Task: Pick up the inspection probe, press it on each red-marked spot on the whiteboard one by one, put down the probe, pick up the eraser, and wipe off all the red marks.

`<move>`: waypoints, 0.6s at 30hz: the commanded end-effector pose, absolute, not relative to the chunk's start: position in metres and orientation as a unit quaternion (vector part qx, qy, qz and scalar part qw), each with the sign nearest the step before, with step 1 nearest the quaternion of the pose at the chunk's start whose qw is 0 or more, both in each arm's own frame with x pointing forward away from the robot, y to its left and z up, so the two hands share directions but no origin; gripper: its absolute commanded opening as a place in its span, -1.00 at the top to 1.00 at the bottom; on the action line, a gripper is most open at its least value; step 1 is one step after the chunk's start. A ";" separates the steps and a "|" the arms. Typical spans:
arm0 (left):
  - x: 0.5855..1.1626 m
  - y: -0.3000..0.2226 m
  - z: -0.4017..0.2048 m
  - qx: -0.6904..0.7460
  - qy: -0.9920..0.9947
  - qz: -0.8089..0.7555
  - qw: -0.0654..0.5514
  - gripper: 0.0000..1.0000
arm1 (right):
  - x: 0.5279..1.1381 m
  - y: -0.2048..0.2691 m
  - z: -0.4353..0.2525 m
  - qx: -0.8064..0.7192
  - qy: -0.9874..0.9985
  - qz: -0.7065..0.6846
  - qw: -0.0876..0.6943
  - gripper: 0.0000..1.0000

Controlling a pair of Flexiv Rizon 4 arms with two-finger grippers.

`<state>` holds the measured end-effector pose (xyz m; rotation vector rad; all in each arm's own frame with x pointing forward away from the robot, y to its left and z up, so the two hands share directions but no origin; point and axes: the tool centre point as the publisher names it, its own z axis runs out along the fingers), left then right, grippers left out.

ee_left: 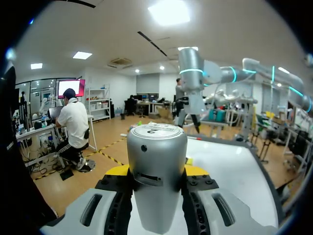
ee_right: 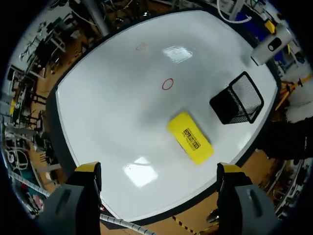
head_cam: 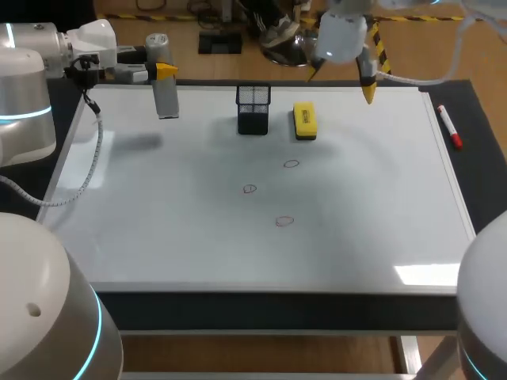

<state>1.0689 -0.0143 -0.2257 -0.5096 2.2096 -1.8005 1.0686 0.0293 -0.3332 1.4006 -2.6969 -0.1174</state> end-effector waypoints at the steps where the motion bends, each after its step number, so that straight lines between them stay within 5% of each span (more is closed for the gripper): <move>1: 1.069 -0.014 -0.225 -0.174 0.758 -0.617 0.122 1.00 | 1.064 0.044 -0.341 0.509 -0.858 -0.010 0.076 -1.00; 18: 1.069 -0.014 -0.225 -0.174 0.758 -0.617 0.122 1.00 | 1.055 0.068 -0.378 0.640 -0.768 -0.004 0.037 -1.00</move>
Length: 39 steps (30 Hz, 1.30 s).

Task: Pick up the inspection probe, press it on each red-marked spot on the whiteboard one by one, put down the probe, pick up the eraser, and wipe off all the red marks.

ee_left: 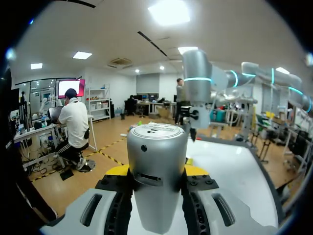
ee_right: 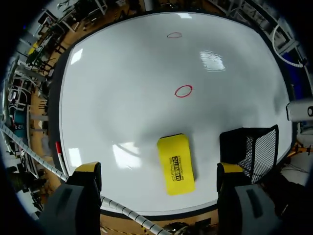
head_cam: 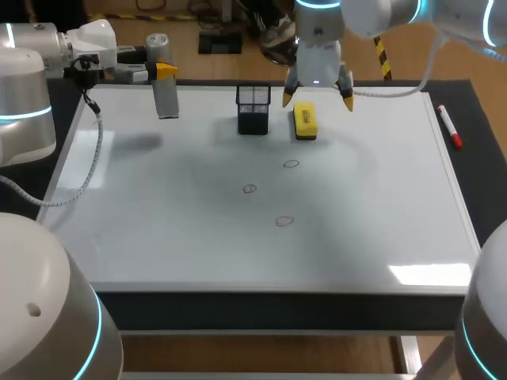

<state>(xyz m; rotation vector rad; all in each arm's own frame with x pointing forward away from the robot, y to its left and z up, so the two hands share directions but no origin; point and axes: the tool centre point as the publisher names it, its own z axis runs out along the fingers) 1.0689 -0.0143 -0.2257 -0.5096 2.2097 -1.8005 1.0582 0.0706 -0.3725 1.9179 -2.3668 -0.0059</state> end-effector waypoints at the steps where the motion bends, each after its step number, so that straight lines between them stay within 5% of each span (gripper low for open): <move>1: 1.069 -0.014 -0.225 -0.174 0.758 -0.617 0.122 1.00 | 1.054 0.068 -0.380 0.642 -0.766 -0.008 0.037 -1.00; 39: 1.069 -0.014 -0.225 -0.174 0.758 -0.617 0.122 1.00 | 1.083 0.088 -0.422 0.681 -0.729 -0.033 0.060 -1.00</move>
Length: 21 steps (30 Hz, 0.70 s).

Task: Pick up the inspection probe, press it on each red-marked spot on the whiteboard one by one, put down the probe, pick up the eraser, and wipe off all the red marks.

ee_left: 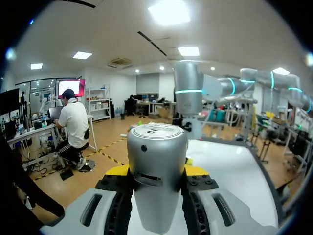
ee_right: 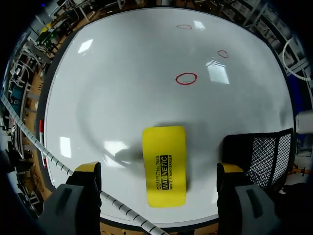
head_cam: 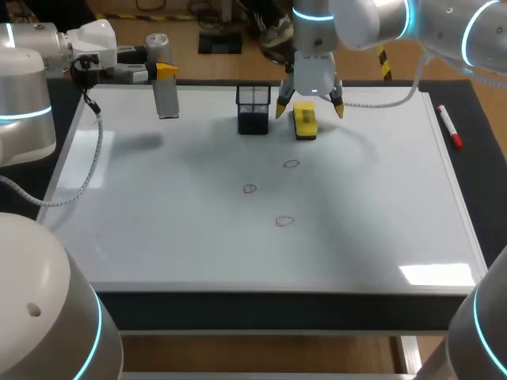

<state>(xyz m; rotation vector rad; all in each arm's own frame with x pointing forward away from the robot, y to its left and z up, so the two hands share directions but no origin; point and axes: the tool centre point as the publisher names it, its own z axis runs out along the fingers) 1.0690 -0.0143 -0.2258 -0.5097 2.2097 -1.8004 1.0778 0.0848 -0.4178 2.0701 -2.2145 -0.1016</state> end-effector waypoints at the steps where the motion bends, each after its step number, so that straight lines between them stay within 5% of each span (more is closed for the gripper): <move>1: 1.069 -0.014 -0.225 -0.174 0.758 -0.617 0.122 1.00 | 1.084 0.088 -0.422 0.681 -0.729 -0.033 0.060 -1.00; 6: 1.069 -0.014 -0.225 -0.174 0.758 -0.617 0.122 1.00 | 1.085 0.087 -0.424 0.678 -0.731 -0.037 0.062 -0.88; 8: 1.069 -0.014 -0.225 -0.174 0.758 -0.617 0.122 1.00 | 1.085 0.087 -0.425 0.677 -0.732 -0.039 0.062 -0.22; 10: 1.069 -0.014 -0.225 -0.174 0.758 -0.617 0.122 1.00 | 1.086 0.085 -0.426 0.673 -0.736 -0.043 0.064 0.75; 11: 1.069 -0.014 -0.225 -0.174 0.758 -0.617 0.122 1.00 | 1.085 0.084 -0.426 0.673 -0.736 -0.044 0.062 1.00; 21: 1.069 -0.014 -0.225 -0.174 0.758 -0.617 0.122 1.00 | 1.085 0.051 -0.400 0.612 -0.788 -0.037 0.050 1.00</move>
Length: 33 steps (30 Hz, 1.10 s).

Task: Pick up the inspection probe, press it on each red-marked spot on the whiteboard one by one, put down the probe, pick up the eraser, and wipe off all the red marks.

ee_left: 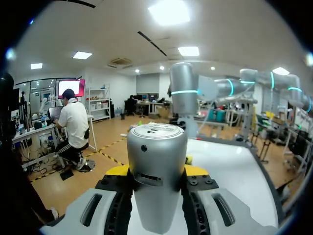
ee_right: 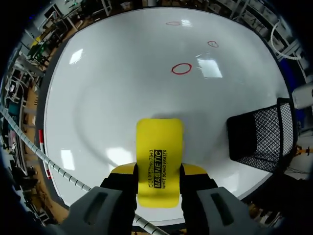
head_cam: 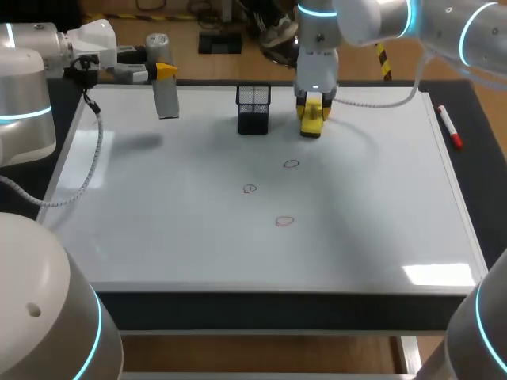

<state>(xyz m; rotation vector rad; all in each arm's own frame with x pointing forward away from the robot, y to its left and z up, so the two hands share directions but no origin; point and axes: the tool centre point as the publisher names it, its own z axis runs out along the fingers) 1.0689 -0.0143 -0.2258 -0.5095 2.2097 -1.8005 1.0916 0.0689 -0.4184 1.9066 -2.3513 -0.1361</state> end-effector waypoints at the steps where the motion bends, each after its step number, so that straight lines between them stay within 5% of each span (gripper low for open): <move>1: 1.069 -0.014 -0.225 -0.174 0.758 -0.617 0.122 1.00 | 1.085 0.046 -0.396 0.600 -0.798 -0.037 0.051 1.00; 17: 1.069 -0.014 -0.225 -0.174 0.758 -0.617 0.122 1.00 | 1.052 -0.055 -0.364 0.444 -0.895 -0.012 0.050 1.00; 33: 1.069 -0.014 -0.225 -0.174 0.758 -0.617 0.122 1.00 | 1.005 -0.094 -0.372 0.362 -0.931 -0.019 0.051 1.00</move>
